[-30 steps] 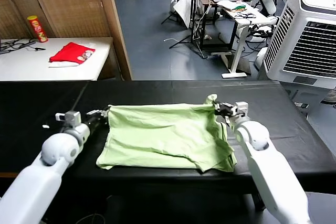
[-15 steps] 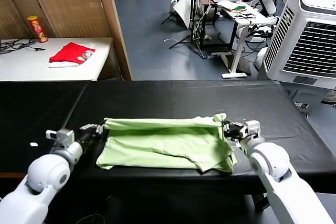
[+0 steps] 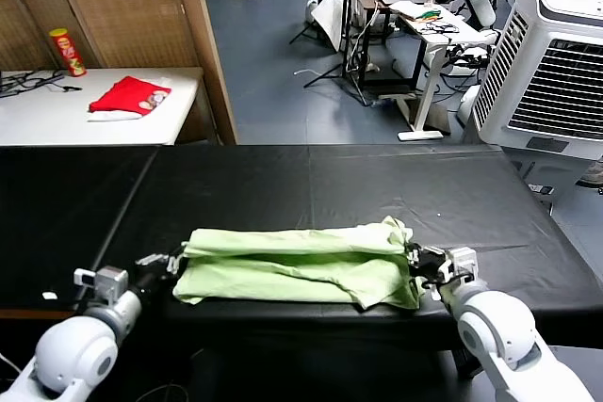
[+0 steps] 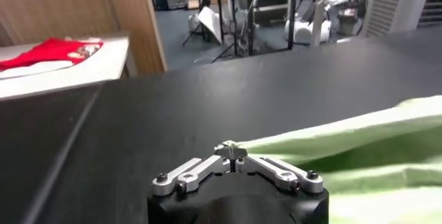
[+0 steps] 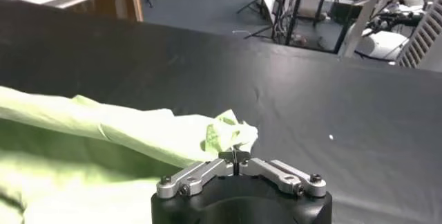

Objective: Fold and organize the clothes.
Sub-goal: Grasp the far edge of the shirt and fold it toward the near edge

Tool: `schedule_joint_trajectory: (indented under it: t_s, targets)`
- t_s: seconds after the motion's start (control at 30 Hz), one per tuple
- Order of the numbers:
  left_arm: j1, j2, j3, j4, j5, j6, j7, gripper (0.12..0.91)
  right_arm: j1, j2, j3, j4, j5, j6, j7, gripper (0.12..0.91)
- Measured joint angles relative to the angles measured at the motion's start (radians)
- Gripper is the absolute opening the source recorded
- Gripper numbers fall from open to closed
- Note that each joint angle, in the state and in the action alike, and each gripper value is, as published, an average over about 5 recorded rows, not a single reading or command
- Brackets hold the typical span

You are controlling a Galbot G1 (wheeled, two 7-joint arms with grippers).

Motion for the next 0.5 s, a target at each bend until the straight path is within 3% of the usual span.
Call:
schedule_joint_trajectory:
  t_s: [0.13, 0.23, 0.4, 0.5]
  targets:
    - [0.024, -0.008, -0.006, -0.008, 0.022, 0.025, 0.005, 0.127, -0.030, 0.001, 0.012, 0.025, 0.000, 0.000, -0.012, 0.197]
    - [0.041, -0.016, -0.011, -0.017, 0.032, 0.038, 0.005, 0.186, -0.056, -0.002, 0.030, 0.052, 0.002, 0.000, -0.019, 0.355]
    - [0.072, -0.019, -0.031, -0.044, 0.022, 0.048, 0.018, 0.453, -0.097, -0.003, 0.079, 0.109, 0.015, 0.000, -0.034, 0.636]
    - [0.075, -0.020, -0.050, -0.062, -0.016, 0.045, 0.025, 0.619, -0.097, 0.008, 0.108, 0.125, 0.031, 0.000, -0.032, 0.751]
